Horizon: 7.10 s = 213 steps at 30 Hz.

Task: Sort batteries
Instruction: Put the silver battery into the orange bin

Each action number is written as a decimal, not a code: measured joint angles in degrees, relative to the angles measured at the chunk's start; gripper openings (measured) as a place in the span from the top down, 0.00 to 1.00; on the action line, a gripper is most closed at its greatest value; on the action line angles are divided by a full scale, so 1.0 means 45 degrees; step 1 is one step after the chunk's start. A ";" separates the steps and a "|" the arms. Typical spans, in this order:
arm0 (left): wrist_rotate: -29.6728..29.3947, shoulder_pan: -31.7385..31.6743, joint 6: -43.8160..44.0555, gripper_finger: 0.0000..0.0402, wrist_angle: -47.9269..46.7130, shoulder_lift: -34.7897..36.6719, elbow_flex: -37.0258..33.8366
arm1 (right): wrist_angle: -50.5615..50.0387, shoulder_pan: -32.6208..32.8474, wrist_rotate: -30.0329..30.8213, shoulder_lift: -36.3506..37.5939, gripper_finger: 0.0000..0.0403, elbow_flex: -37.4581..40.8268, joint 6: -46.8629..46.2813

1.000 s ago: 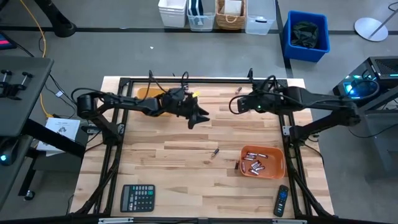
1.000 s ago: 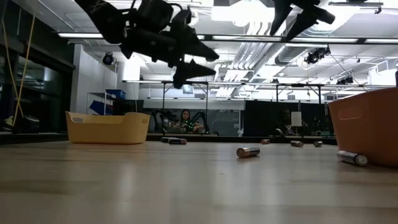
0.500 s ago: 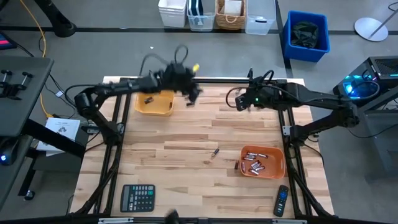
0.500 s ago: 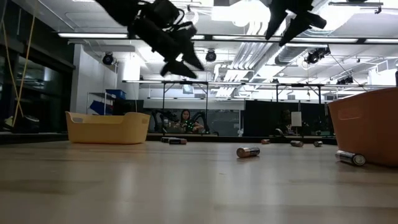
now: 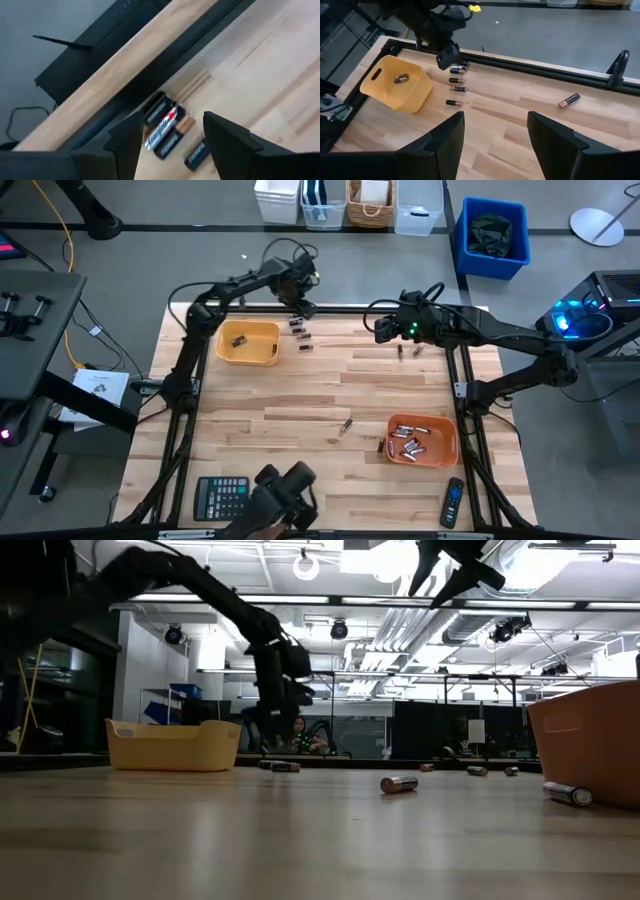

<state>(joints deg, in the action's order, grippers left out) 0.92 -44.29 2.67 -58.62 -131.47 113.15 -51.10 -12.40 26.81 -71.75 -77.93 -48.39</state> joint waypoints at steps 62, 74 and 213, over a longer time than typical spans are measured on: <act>-0.0613 0.1565 -0.1071 0.69 -0.0780 -0.0407 -0.0473 | -0.0109 0.0010 -0.0188 0.0000 0.47 0.0000 0.0104; -0.0825 0.1465 -0.0721 0.70 -0.0722 -0.0513 -0.0753 | -0.0114 0.0010 -0.0194 0.0000 0.47 0.0000 -0.0089; -0.0755 0.4423 -1.3413 0.50 -0.0651 0.0827 -0.3374 | 0.0031 0.0112 -0.0073 -0.0996 0.47 0.0005 0.1765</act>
<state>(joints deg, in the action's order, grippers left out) -2.48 -24.38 -57.69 -61.55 -127.74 97.96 -50.96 -11.90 26.48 -76.23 -77.91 -40.45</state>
